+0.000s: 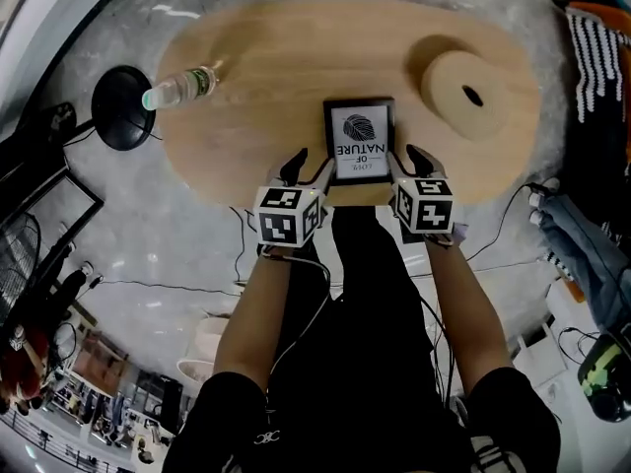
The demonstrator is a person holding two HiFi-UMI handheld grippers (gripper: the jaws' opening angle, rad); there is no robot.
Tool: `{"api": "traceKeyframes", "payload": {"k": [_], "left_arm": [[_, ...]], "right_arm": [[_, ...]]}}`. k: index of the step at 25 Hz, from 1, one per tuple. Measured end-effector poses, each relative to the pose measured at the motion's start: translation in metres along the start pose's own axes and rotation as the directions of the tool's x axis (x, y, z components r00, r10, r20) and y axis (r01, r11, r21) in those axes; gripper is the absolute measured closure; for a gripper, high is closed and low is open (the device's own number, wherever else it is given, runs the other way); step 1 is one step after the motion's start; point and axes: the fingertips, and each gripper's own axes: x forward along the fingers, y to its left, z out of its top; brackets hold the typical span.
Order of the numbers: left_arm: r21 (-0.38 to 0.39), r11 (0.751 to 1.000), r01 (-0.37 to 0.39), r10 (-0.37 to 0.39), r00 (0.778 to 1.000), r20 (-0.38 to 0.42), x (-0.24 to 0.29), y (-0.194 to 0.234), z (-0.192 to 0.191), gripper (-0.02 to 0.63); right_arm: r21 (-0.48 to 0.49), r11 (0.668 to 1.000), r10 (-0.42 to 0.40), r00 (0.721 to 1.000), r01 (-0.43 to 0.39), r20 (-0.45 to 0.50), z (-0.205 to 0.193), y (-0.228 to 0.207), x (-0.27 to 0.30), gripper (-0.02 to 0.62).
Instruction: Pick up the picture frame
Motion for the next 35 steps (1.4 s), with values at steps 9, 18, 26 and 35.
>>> {"api": "traceKeyframes", "payload": {"k": [9, 18, 26, 35], "left_arm": [[-0.076, 0.993, 0.086, -0.087, 0.996, -0.019, 0.058, 0.014, -0.027, 0.376], [-0.09, 0.991, 0.1, -0.105, 0.993, -0.05, 0.081, 0.021, -0.044, 0.376], [-0.104, 0.989, 0.106, -0.112, 0.992, -0.058, 0.081, 0.021, -0.04, 0.382], [-0.147, 0.979, 0.142, -0.15, 0.988, -0.047, 0.081, 0.019, -0.04, 0.437]], "right_arm": [[0.064, 0.998, -0.008, 0.999, 0.01, -0.034, -0.021, -0.021, 0.058, 0.434], [0.07, 0.997, 0.038, 0.998, -0.035, -0.046, -0.038, -0.022, 0.079, 0.47], [0.109, 0.989, 0.102, 0.994, -0.098, -0.035, -0.032, -0.017, 0.072, 0.503], [0.177, 0.959, 0.222, 0.975, -0.22, 0.007, -0.031, -0.017, 0.069, 0.506]]}}
